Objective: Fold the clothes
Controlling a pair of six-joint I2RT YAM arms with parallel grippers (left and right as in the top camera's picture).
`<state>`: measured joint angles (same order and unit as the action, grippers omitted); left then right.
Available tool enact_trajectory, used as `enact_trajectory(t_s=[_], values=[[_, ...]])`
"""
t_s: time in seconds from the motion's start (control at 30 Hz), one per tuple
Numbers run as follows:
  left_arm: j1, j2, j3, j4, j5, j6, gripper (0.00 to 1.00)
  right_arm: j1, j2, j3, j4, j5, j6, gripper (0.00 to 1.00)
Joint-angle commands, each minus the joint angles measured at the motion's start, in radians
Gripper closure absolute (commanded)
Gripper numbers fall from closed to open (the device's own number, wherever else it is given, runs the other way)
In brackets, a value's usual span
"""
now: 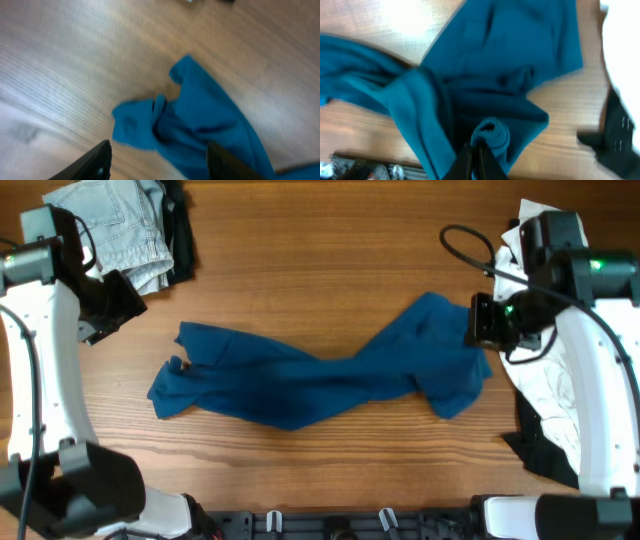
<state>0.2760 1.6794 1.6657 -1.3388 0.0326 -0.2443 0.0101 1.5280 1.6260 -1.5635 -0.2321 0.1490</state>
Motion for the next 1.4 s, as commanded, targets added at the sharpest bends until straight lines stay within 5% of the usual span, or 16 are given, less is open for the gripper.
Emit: enact_trajectory(t_s=[0.0,0.17,0.3,0.53,0.7,0.73,0.8,0.87,1.03,1.27,1.37], values=[[-0.004,-0.012,0.006,-0.062,0.069,0.002,0.39,0.0,-0.03,-0.01,-0.045,0.061,0.098,0.96],[-0.025,-0.013,-0.168,-0.065,0.147,-0.003,0.4,0.001,-0.193,-0.323,0.063,0.036,0.142,0.96],[-0.087,-0.013,-0.436,0.077,0.154,-0.084,0.39,0.001,-0.249,-0.595,0.282,-0.058,0.115,0.96],[-0.121,-0.012,-0.667,0.288,0.089,-0.308,0.36,0.001,-0.249,-0.673,0.41,-0.064,0.06,0.96],[-0.121,-0.012,-0.68,0.357,0.051,-0.341,0.36,0.001,-0.249,-0.673,0.426,-0.064,0.034,0.96],[-0.121,-0.012,-0.68,0.366,0.048,-0.341,0.39,0.001,-0.249,-0.673,0.426,-0.064,0.034,0.96],[-0.121,-0.012,-0.68,0.397,0.033,-0.341,0.75,0.001,-0.249,-0.673,0.426,-0.064,0.033,0.96],[-0.121,-0.012,-0.68,0.401,0.029,-0.341,0.96,0.001,-0.249,-0.673,0.426,-0.065,0.034,0.96],[-0.121,-0.096,-0.634,0.301,-0.011,-0.336,0.96,0.0,-0.303,-0.655,0.378,-0.132,0.104,0.96],[-0.121,-0.61,-0.625,0.097,0.016,-0.337,0.96,0.0,-0.578,-0.605,0.014,0.052,0.388,0.96],[-0.121,-0.694,-0.625,0.062,0.11,-0.337,0.96,0.001,-0.698,-0.597,-0.045,0.06,0.432,0.96]])
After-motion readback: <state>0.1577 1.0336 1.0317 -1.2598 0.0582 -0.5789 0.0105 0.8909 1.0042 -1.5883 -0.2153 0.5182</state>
